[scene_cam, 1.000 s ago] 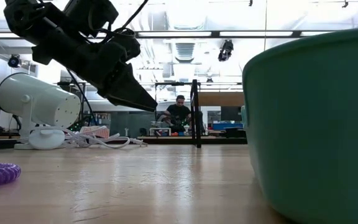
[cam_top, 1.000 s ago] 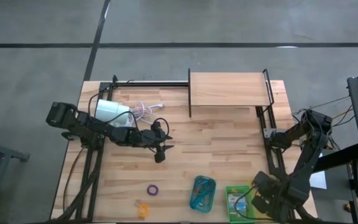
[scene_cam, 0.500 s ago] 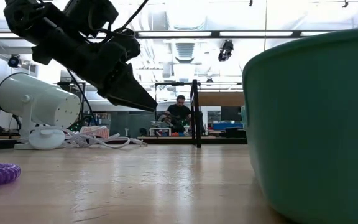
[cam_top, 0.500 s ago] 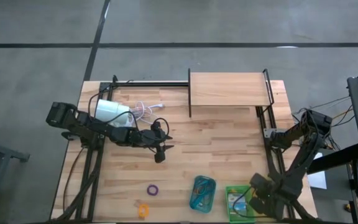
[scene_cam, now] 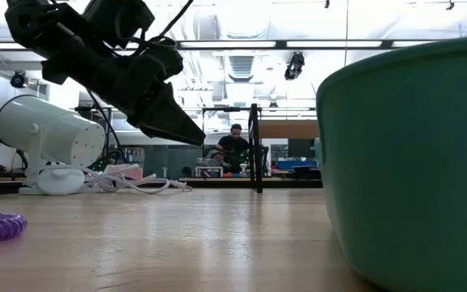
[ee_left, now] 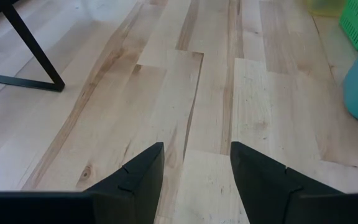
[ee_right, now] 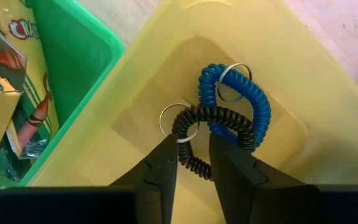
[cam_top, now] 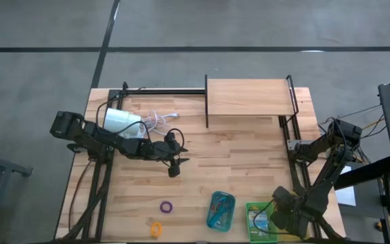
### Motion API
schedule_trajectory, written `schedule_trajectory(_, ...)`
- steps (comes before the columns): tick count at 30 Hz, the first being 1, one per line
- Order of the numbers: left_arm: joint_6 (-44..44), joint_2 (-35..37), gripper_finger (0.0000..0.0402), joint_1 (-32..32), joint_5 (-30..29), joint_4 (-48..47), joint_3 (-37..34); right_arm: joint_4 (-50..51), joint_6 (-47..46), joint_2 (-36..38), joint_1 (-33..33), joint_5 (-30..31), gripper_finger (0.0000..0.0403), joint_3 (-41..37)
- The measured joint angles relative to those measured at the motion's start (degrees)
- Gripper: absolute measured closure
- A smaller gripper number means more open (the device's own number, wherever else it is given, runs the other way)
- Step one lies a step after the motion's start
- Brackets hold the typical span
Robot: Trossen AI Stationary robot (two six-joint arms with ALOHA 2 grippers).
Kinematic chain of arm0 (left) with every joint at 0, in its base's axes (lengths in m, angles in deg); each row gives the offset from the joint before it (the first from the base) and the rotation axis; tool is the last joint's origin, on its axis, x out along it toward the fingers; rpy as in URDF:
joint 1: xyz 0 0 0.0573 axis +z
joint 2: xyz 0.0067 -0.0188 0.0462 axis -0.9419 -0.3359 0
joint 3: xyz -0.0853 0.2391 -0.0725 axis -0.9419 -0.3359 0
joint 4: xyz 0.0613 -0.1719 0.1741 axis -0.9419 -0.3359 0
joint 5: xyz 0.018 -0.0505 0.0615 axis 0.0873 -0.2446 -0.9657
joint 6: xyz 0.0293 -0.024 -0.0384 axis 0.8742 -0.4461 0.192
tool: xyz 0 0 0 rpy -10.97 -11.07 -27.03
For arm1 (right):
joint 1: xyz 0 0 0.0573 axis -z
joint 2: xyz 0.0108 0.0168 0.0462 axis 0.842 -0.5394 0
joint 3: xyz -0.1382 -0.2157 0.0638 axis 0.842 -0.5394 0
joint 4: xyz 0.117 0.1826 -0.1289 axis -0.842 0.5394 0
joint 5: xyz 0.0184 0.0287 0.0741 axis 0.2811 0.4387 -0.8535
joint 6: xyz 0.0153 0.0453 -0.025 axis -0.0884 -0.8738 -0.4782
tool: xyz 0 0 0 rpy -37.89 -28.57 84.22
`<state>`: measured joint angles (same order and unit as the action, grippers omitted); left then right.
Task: Pick & Place Office Desk Supplies
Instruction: Put the black spring rubberband into the yellow bin, then put the violet spring rubberband into the yellow bin
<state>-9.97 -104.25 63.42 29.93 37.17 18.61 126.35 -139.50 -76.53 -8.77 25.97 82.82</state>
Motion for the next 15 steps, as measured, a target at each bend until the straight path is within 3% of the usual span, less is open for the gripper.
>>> schedule_trajectory(15,0.0,0.0,0.0211,0.0,0.0,0.0,0.0,4.1,0.2,0.5,0.0,-1.3,0.0268,2.8)
